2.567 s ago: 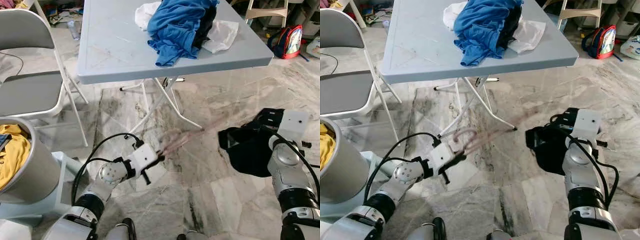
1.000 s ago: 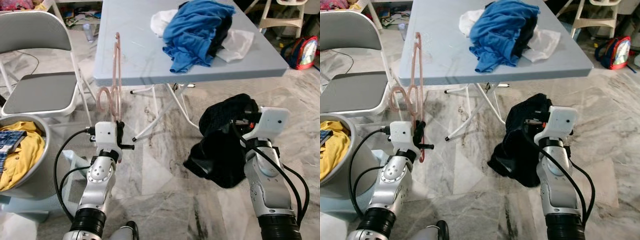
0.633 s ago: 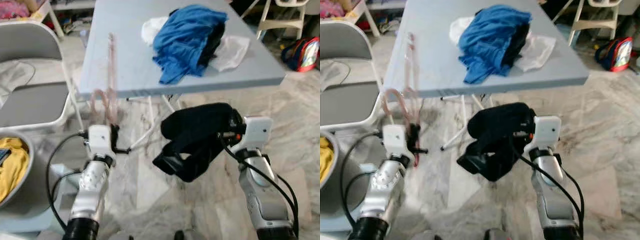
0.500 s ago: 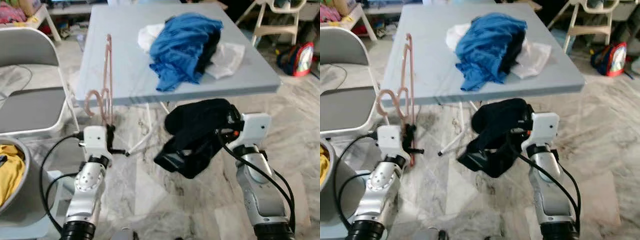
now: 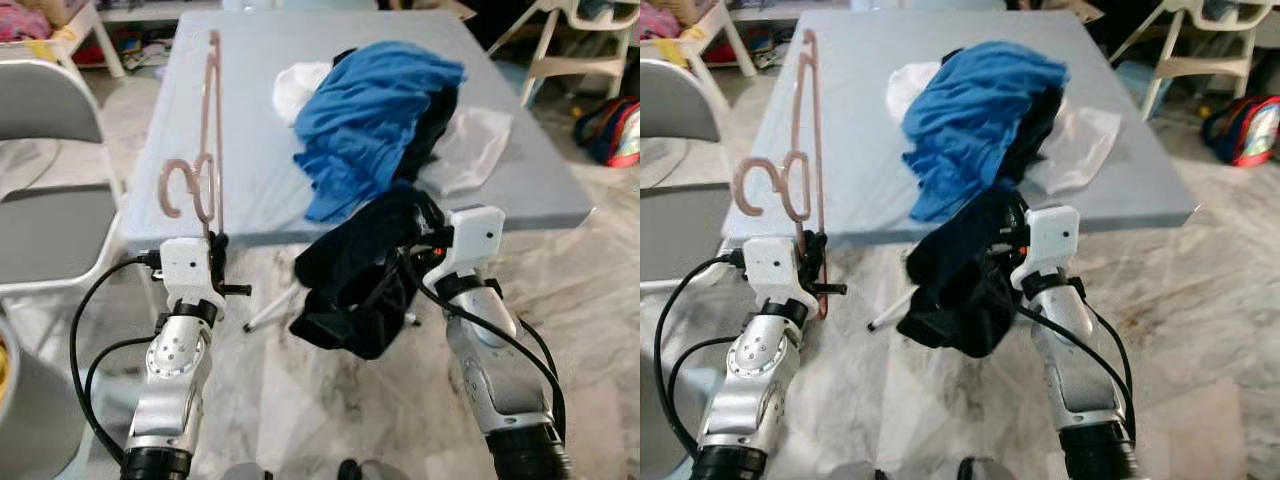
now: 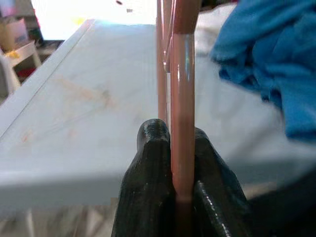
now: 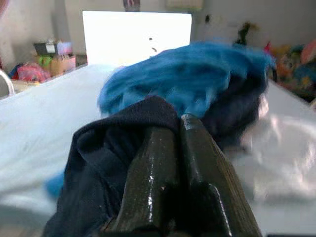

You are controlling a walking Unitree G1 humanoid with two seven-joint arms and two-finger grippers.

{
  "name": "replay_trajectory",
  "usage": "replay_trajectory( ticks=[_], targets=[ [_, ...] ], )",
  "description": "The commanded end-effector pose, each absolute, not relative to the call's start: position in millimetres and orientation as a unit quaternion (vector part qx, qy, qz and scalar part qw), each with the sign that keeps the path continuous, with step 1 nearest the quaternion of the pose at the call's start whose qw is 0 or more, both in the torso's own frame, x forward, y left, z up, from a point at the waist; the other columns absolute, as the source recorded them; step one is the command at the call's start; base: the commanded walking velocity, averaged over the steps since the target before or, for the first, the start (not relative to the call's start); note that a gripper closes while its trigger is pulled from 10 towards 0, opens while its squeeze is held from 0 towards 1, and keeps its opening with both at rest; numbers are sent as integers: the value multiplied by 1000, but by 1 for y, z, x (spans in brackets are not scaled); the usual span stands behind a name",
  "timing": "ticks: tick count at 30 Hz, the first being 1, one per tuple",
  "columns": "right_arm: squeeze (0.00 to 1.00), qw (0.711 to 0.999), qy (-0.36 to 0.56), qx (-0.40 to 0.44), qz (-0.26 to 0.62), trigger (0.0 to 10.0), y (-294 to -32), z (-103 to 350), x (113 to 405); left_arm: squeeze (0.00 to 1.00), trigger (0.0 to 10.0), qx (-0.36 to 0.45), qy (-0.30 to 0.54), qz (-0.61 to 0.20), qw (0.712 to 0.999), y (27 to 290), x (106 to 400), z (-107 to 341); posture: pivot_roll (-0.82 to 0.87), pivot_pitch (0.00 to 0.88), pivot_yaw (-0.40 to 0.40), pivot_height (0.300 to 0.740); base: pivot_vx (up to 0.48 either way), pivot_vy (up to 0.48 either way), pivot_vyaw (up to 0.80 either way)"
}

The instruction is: Hang hanger

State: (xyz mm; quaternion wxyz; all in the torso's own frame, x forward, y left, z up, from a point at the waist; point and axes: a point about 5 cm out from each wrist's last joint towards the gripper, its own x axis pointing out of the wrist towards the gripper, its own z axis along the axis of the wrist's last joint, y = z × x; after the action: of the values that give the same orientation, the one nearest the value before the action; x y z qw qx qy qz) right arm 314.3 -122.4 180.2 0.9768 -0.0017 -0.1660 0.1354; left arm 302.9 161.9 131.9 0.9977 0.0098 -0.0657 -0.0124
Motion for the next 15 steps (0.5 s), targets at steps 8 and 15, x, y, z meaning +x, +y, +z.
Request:
replay_trajectory(
  ticks=[8,15],
  targets=[
    [0,963,-196,1,186,10000,-104,195,321,0,10000,-14,-60,34,998,173,300,132,205,156,-83,740,452,0,0],
    [0,957,-201,-9,208,10000,-100,199,325,0,10000,-26,-58,40,997,168,297,132,222,153,-83,740,183,0,0]
  ],
)
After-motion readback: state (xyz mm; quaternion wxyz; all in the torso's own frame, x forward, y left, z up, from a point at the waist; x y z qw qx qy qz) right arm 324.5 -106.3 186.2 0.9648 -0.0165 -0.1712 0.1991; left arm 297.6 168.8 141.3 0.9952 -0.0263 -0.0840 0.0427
